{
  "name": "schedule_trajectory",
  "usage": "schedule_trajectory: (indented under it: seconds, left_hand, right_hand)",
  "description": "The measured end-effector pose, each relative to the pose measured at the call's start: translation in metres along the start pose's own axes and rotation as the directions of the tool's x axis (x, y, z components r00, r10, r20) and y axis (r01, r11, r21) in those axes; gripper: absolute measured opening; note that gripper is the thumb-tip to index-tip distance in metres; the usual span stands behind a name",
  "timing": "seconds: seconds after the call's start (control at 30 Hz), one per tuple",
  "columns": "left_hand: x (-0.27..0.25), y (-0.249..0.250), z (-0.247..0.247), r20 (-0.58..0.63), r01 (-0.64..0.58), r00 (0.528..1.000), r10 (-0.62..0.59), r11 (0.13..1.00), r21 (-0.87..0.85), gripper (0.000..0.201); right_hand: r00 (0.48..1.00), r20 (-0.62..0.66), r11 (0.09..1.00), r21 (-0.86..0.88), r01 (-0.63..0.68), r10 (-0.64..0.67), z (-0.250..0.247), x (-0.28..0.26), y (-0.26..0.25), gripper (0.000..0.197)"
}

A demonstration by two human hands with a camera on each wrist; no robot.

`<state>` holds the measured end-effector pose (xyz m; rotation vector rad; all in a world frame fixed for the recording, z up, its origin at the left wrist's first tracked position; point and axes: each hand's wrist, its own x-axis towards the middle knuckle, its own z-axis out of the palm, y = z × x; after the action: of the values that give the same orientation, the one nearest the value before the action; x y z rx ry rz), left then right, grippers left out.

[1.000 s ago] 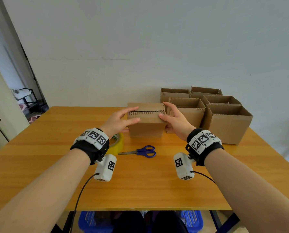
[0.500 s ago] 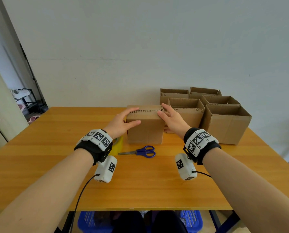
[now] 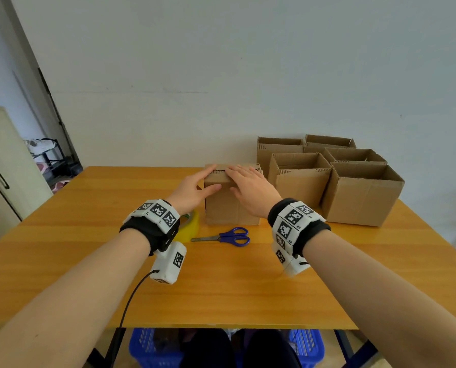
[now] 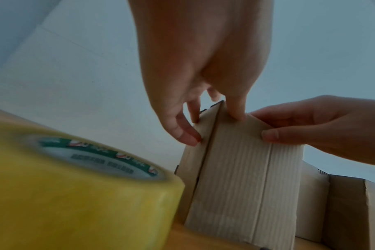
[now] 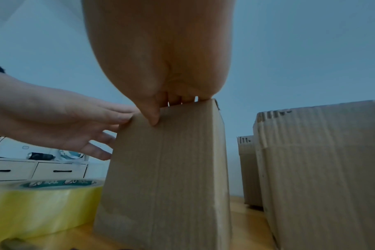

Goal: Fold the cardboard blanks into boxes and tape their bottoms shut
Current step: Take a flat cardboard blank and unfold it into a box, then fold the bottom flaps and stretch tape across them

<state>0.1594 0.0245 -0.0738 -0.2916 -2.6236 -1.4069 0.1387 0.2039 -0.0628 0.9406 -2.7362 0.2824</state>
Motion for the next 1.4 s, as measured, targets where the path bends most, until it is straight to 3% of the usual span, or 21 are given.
schedule_trajectory:
  seconds: [0.1, 0.17, 0.27, 0.4, 0.5, 0.57, 0.67, 0.77, 0.9, 1.03, 1.4]
  left_hand:
    - [-0.012, -0.007, -0.008, -0.065, 0.023, 0.998, -0.026, 0.998, -0.057, 0.063]
    - [-0.023, -0.015, -0.015, -0.064, 0.085, 0.995, -0.081, 0.995, 0.051, 0.053]
    - [-0.04, -0.028, -0.022, 0.04, 0.165, 0.983, -0.181, 0.954, 0.249, 0.046]
    - [-0.057, -0.037, -0.028, 0.196, 0.155, 0.942, -0.272, 0.872, 0.464, 0.078]
    - [-0.06, -0.034, -0.028, 0.288, 0.075, 0.913, -0.289, 0.813, 0.578, 0.095]
    - [-0.061, -0.033, -0.028, 0.303, 0.044, 0.908, -0.289, 0.785, 0.618, 0.094]
    - [-0.062, -0.034, -0.031, 0.267, 0.097, 0.915, -0.302, 0.808, 0.581, 0.081]
    - [-0.059, -0.026, -0.038, 0.166, 0.17, 0.946, -0.277, 0.864, 0.473, 0.06]
    - [-0.044, -0.006, -0.057, 0.016, 0.21, 0.973, -0.23, 0.916, 0.342, 0.048]
    - [-0.027, 0.02, -0.074, -0.06, 0.115, 0.993, -0.101, 0.94, 0.322, 0.04]
    - [0.016, 0.085, -0.077, 0.057, -0.058, 0.998, 0.037, 0.91, 0.412, 0.028]
  right_hand:
    - [1.0, 0.009, 0.999, 0.033, -0.011, 0.011, -0.002, 0.0, 0.001, 0.049]
    - [1.0, 0.013, 0.999, 0.051, -0.018, 0.017, -0.004, -0.001, 0.001, 0.049]
    - [0.999, 0.016, 0.997, 0.071, -0.028, 0.027, -0.005, -0.002, -0.001, 0.048]
    - [0.999, 0.023, 0.995, 0.084, -0.047, 0.045, -0.004, -0.002, -0.003, 0.048]
    - [0.998, 0.022, 0.995, 0.089, -0.053, 0.051, -0.003, -0.002, -0.003, 0.048]
    - [0.998, 0.016, 0.994, 0.093, -0.054, 0.053, -0.003, -0.002, -0.003, 0.047]
    - [0.998, 0.018, 0.994, 0.095, -0.056, 0.054, -0.004, -0.002, -0.004, 0.047]
    - [0.998, 0.022, 0.995, 0.079, -0.054, 0.052, -0.004, -0.002, -0.004, 0.047]
    - [0.998, 0.03, 0.995, 0.08, -0.064, 0.062, -0.005, -0.002, -0.004, 0.047]
    - [0.997, 0.038, 0.99, 0.118, -0.072, 0.068, -0.01, -0.003, -0.007, 0.044]
    - [0.997, 0.021, 0.978, 0.198, -0.074, 0.071, -0.016, 0.008, -0.004, 0.035]
